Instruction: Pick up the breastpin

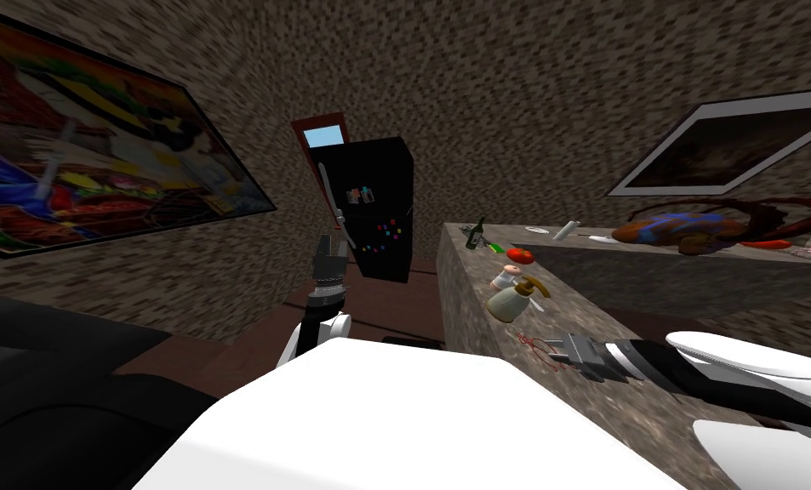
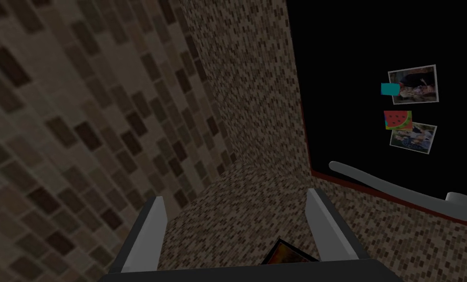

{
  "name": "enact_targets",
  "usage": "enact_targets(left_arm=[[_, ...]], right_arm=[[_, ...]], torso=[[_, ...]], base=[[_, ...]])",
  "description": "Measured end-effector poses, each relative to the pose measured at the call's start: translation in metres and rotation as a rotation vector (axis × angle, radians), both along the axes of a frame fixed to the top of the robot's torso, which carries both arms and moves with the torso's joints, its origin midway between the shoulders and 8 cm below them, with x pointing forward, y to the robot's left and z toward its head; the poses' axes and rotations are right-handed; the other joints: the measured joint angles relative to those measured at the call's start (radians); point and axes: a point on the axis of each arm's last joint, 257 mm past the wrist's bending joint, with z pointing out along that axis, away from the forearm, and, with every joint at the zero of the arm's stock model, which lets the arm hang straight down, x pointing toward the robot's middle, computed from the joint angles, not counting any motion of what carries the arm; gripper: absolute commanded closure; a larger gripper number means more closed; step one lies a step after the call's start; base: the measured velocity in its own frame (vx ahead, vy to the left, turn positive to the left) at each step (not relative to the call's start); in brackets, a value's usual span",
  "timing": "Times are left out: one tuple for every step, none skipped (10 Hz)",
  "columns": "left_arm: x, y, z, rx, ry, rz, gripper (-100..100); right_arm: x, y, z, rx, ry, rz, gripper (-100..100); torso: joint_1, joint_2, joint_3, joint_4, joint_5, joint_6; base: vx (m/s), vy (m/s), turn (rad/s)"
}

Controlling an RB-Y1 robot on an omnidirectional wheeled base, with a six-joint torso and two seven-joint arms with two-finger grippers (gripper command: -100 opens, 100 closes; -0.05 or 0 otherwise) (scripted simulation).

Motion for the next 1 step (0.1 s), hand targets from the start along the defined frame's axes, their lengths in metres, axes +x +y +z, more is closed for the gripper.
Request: enact_targets(left_arm=[[0.0000,0.0000,0.0000,0.000,0.000,0.000,0]], right_arm=[[-0.0001,-0.0003,0.0010,0.000,0.001,0.000,0]], torso=[[0.000,0.000,0.000,0.000,-0.001,-0.001]], base=[[0.000,0.000,0.000]])
